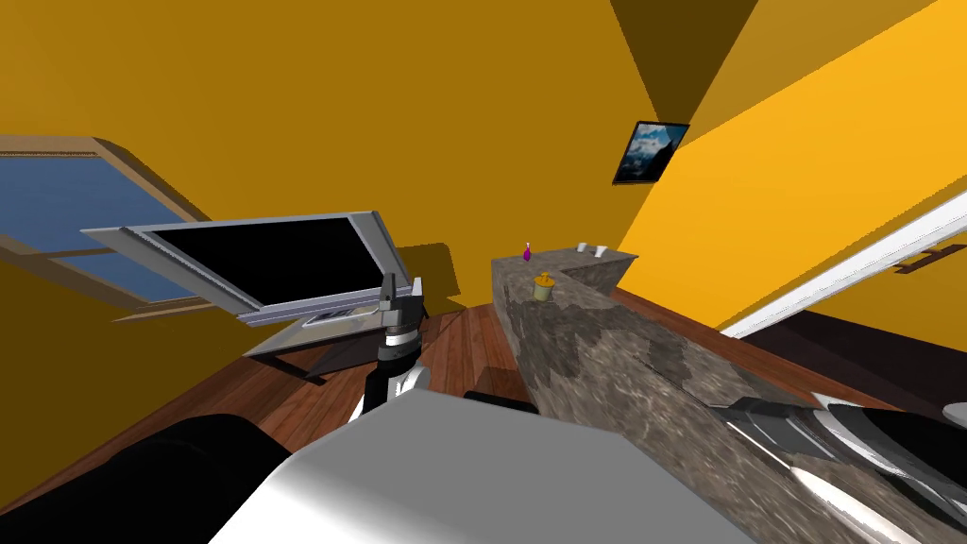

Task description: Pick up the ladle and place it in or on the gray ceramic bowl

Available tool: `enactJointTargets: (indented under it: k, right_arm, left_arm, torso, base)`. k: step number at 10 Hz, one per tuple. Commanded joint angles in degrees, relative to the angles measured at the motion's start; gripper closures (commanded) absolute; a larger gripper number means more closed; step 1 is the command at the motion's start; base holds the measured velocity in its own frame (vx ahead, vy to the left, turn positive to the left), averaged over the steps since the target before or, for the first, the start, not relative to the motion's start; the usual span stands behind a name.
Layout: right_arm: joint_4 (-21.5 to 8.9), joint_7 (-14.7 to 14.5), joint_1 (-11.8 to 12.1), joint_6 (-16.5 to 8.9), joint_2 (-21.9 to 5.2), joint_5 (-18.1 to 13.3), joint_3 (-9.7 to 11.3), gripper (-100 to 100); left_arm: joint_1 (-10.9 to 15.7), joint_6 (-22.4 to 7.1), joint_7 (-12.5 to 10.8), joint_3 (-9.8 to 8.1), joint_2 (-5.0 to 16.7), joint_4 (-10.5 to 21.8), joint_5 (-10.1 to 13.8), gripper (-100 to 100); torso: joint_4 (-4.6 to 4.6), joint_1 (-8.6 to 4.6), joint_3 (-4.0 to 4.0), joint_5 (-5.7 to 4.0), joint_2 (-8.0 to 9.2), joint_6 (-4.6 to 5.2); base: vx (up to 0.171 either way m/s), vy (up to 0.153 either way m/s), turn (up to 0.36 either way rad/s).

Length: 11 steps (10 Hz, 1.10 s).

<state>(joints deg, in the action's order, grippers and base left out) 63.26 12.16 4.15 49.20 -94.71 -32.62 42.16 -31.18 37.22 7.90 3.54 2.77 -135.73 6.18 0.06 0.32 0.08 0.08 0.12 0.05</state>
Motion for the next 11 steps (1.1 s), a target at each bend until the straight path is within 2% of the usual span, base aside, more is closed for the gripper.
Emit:
enactJointTargets:
  k: [1, 5, 7, 10, 11]
  right_arm:
    - [-1.7, -0.1, -0.4, 0.6, -0.8, 0.6, -0.6, 100]
    - [-5.0, 1.7, -0.1, 0.7, -3.8, 0.8, -0.4, 100]
    - [-6.9, 3.1, 1.0, 0.9, -5.4, 0.5, 0.5, 100]
    - [-10.3, 5.6, 3.9, 1.5, -7.9, -0.6, 2.9, 100]
    - [-10.3, 5.6, 3.9, 1.5, -7.9, -0.6, 2.9, 100]
  left_arm:
    - [0.0, 0.0, 0.0, 0.0, 0.0, 0.0, 0.0, 0]
    - [0.0, 0.0, 0.0, -0.01, 0.0, 0.0, 0.0, 0]
    - [0.0, 0.0, 0.0, -0.01, 0.0, 0.0, 0.0, 0]
    - [0.0, 0.0, 0.0, -0.01, 0.0, 0.0, 0.0, 0]
    - [0.0, 0.0, 0.0, -0.01, 0.0, 0.0, 0.0, 0]
  torso:
    - [0.0, 0.0, 0.0, 0.0, 0.0, 0.0]
    - [0.02, -0.5, 0.07, -0.08, 0.12, 0.1]
    - [0.0, -0.54, 0.07, -0.14, 0.13, 0.15]
    - [0.01, -0.41, 0.1, -0.11, 0.19, 0.18]
    - [0.02, -0.4, 0.11, -0.05, 0.2, 0.19]
  base:
    - [-0.093, 0.042, 0.11]
    - [-0.086, -0.037, 0.148]
    - [-0.092, -0.05, 0.207]
    - [-0.108, -0.019, 0.236]
    - [-0.059, -0.025, 0.101]
